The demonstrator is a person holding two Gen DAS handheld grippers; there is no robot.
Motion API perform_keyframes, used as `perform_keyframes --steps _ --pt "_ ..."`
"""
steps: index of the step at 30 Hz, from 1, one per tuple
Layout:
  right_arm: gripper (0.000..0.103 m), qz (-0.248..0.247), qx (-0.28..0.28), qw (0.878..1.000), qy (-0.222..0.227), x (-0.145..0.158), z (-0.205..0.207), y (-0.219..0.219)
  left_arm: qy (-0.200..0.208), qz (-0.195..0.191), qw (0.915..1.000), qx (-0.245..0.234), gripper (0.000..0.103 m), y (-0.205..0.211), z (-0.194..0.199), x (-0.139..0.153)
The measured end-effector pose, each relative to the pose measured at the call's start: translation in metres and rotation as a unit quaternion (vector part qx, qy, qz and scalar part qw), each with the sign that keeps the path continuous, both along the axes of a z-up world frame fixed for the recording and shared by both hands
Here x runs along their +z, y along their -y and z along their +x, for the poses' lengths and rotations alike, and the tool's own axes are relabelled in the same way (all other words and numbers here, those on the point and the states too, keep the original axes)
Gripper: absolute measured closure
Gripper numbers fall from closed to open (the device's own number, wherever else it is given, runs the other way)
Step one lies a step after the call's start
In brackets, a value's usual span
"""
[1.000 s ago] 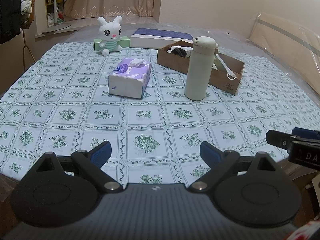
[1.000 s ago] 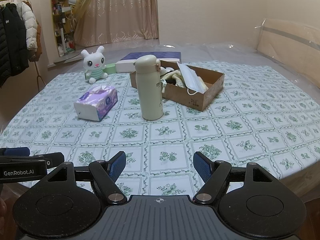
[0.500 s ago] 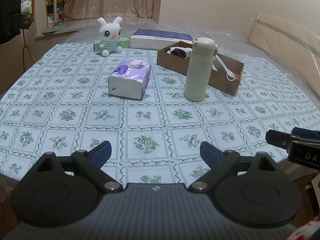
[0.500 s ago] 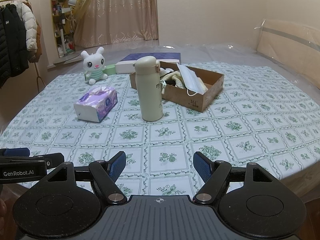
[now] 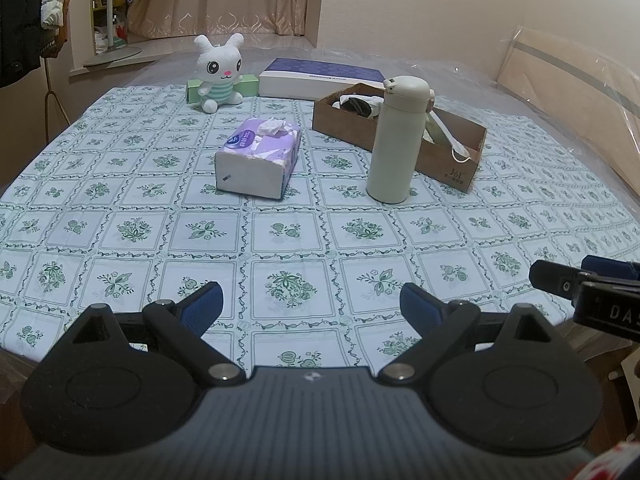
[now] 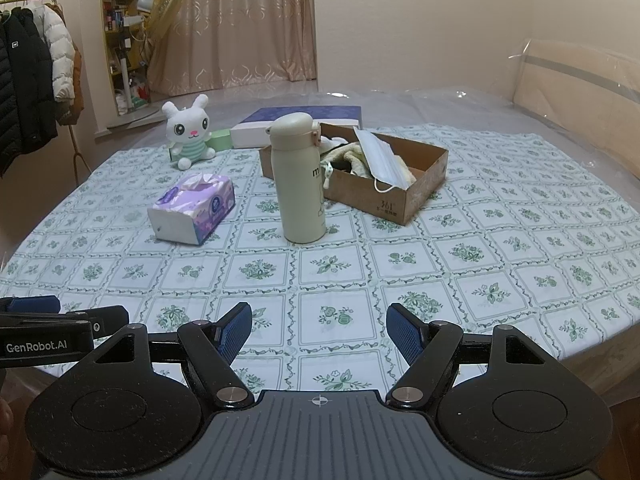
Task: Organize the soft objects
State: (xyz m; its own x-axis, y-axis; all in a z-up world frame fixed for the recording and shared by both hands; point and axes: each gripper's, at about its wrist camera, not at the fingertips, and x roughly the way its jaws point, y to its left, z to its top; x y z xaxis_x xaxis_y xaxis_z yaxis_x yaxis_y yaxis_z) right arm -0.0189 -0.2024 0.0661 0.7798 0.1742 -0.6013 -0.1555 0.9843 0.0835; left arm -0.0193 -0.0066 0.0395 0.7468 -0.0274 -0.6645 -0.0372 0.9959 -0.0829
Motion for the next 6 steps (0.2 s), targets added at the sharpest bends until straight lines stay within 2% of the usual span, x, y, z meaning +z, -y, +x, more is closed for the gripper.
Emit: perform_keyframes --steps 6 --pt "0.029 0.001 0.0 1.0 0.0 0.0001 0.0 0.0 0.008 0.0 0.9999 -0.006 0.009 0.0018 -0.0007 0.0031"
